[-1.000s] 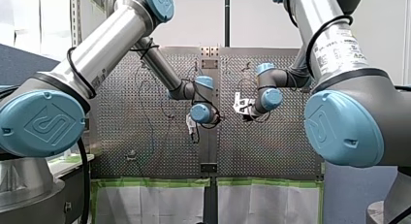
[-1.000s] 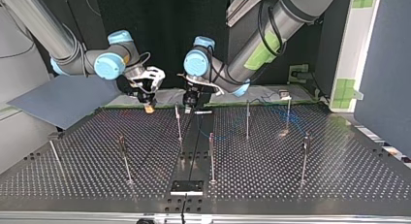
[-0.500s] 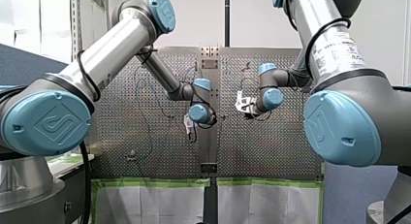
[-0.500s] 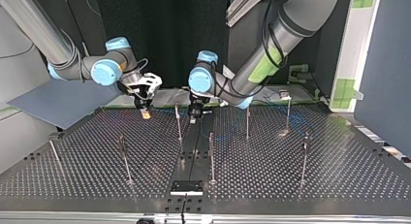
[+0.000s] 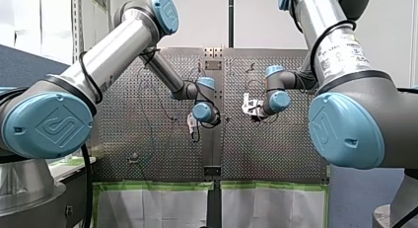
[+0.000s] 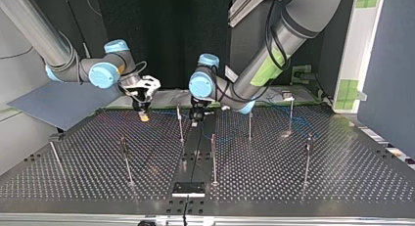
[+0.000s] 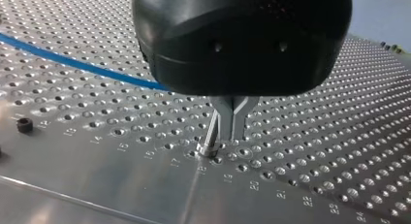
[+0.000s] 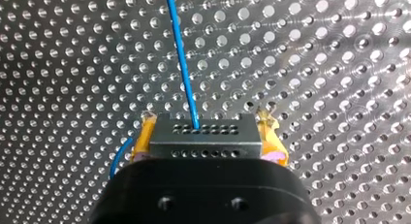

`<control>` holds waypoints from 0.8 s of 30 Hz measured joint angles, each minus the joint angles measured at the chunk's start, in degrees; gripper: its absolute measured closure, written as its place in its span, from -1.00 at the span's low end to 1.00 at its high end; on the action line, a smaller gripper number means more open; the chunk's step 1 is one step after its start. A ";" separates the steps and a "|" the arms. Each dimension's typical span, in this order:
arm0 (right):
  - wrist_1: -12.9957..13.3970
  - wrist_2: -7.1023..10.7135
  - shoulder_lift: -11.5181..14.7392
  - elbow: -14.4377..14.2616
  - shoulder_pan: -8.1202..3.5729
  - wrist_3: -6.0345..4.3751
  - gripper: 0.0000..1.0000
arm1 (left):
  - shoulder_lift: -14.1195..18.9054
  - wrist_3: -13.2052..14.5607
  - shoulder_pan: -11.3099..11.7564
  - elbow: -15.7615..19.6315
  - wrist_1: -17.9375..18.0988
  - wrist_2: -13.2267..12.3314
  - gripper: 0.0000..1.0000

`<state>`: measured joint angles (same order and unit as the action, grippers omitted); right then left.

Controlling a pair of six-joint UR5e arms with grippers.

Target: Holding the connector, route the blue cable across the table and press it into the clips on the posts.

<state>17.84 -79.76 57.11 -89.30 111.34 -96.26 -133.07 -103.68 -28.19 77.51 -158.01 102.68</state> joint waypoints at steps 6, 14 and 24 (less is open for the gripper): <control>0.00 0.20 -0.05 0.02 -0.17 0.00 1.00 | -0.01 -0.09 -0.52 -0.02 -1.09 0.08 -0.41; 0.00 0.69 -0.03 0.14 -0.45 0.00 1.00 | 0.04 0.07 -0.91 -0.02 -3.77 0.60 -1.00; 0.00 0.97 -0.07 0.21 -1.12 0.00 1.00 | 0.89 1.44 -1.86 0.00 -8.35 5.85 -1.00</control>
<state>17.85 -78.79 57.04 -89.09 110.22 -96.26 -132.18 -102.24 -30.05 77.52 -166.36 108.53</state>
